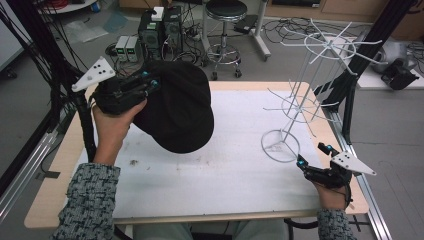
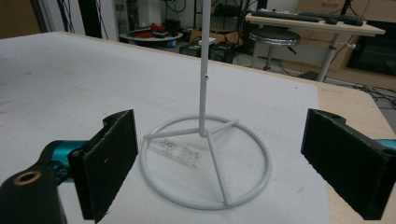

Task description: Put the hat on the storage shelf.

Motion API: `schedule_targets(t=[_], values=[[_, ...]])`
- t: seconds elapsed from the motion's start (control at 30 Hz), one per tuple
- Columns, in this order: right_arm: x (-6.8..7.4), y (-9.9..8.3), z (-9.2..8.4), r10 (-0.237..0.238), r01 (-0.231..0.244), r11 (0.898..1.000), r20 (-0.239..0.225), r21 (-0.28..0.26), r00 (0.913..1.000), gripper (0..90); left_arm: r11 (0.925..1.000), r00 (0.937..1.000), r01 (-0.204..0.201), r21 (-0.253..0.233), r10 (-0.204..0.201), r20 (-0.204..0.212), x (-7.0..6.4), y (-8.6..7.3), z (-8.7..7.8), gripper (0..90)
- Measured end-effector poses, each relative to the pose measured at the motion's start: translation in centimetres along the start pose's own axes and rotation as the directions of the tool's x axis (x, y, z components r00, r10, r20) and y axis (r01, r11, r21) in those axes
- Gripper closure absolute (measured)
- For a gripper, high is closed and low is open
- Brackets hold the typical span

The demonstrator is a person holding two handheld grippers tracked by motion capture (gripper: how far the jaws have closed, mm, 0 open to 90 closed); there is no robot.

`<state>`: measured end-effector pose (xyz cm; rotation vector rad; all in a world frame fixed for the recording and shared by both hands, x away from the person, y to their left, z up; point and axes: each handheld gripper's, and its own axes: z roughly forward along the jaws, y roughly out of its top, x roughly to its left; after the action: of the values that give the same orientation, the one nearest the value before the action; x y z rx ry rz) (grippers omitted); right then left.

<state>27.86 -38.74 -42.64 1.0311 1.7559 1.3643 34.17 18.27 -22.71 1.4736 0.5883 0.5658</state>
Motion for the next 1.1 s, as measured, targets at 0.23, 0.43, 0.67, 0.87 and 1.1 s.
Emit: schedule_targets(t=[0.23,0.43,0.67,0.87,1.1], values=[[-0.1,0.0,0.0,-0.004,0.004,1.000,0.000,-0.005,1.0000,10.0,0.9993,0.9989,-0.028,-0.026,0.028,0.036,0.1,2.4,0.1,76.9],[0.0,0.0,0.0,0.003,-0.003,1.000,-0.002,-0.001,1.0000,10.0,0.9971,0.9953,-0.046,-0.060,0.051,0.082,0.2,4.4,0.2,76.9],[0.0,0.0,0.0,0.006,-0.006,1.000,-0.004,0.000,1.0000,10.0,0.9934,0.9924,-0.011,-0.114,0.025,0.120,0.3,6.3,0.4,76.9],[0.0,0.0,0.0,0.006,-0.006,1.000,-0.003,-0.003,1.0000,10.0,0.9905,0.9854,-0.010,-0.137,0.033,0.167,0.4,7.8,0.8,76.9],[0.0,0.0,-0.2,0.022,-0.022,1.000,-0.004,-0.006,0.9998,10.0,0.9866,0.9757,-0.016,-0.162,0.051,0.213,0.3,9.7,1.7,76.9]])
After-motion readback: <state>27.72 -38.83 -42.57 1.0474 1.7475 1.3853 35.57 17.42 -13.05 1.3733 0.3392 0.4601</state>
